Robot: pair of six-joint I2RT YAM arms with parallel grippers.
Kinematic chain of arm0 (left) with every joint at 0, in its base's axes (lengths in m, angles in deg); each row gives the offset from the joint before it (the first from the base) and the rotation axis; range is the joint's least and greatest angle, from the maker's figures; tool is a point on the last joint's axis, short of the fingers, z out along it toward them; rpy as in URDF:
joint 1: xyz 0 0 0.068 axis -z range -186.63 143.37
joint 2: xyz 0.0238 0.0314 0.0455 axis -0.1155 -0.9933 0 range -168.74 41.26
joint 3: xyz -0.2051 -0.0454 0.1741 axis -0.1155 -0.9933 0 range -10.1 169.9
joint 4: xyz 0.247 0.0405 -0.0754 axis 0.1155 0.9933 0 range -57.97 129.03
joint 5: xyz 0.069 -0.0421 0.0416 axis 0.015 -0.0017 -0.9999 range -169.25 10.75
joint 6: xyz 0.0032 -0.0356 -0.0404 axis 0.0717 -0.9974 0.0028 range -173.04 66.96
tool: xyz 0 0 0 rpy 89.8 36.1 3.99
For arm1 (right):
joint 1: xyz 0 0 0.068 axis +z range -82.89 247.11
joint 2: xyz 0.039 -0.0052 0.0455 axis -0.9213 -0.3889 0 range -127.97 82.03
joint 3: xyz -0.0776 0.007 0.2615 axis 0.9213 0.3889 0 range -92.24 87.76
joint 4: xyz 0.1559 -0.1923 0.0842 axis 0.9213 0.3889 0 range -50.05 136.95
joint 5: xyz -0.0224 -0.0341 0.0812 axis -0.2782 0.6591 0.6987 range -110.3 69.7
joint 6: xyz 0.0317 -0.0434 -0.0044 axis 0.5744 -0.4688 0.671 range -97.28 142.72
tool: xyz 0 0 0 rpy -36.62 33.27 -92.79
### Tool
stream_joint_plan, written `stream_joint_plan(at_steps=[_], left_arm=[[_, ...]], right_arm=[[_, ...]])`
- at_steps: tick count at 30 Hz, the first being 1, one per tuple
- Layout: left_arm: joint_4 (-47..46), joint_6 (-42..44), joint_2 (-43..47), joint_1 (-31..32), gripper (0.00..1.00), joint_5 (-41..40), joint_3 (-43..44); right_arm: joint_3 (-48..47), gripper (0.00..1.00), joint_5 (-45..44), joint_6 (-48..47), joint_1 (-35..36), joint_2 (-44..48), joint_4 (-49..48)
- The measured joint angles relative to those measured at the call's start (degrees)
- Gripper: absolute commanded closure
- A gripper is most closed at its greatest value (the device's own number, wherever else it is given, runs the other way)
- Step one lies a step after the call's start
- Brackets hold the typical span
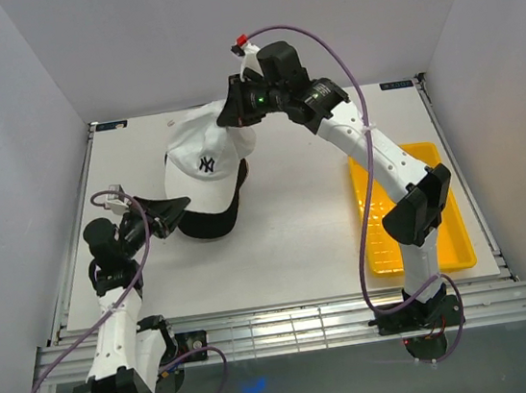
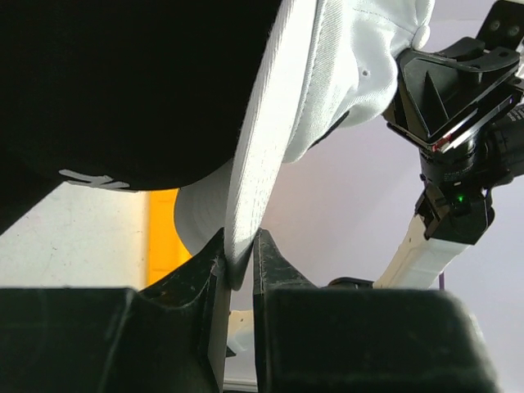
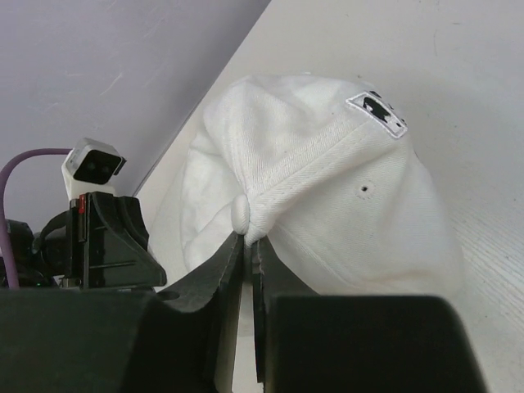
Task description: Stack the hats
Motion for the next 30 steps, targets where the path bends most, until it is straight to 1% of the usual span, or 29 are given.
stream_joint_plan(at_steps=[8, 15, 19, 23, 26, 27, 28, 29, 30], left_arm=[[-1.84, -3.52, 4.00, 0.02, 1.00, -2.45, -4.59], [-5.64, -6.73, 5.38, 0.04, 1.00, -3.37, -9.75], [-6.64, -7.85, 6.62, 0.04, 1.00, -4.15, -11.74], [-7.43, -8.70, 7.93, 0.04, 1.00, -4.66, -13.68], [-8.41, -9.60, 8.63, 0.04, 1.00, -5.11, -15.17], [-8.85, -9.90, 8.87, 0.07, 1.00, -5.29, -15.74], [-9.14, -10.23, 9.22, 0.04, 1.00, -5.49, -16.39], [-9.40, -10.49, 9.62, 0.07, 1.00, -5.73, -17.07], [-9.55, -10.97, 10.23, 0.07, 1.00, -6.08, -17.90]], right_arm=[[0.00, 0.86, -0.42, -2.84, 1.66, 0.15, -0.94], [-0.22, 0.82, -0.39, -4.33, 3.04, -0.61, -0.94], [-0.59, 0.80, -0.35, -4.70, 3.13, -2.23, -1.07], [-0.59, 0.77, 0.13, -4.81, 3.04, -3.08, -1.18], [-0.59, 0.71, 0.52, -5.18, 3.17, -3.08, -1.38], [-0.59, 0.66, 0.57, -5.35, 3.21, -3.08, -1.40], [-0.59, 0.64, 0.68, -5.53, 3.30, -3.08, -1.42], [-0.57, 0.60, 0.72, -5.77, 3.37, -3.08, -1.51], [-0.59, 0.59, 0.74, -5.88, 3.37, -3.08, -1.62]])
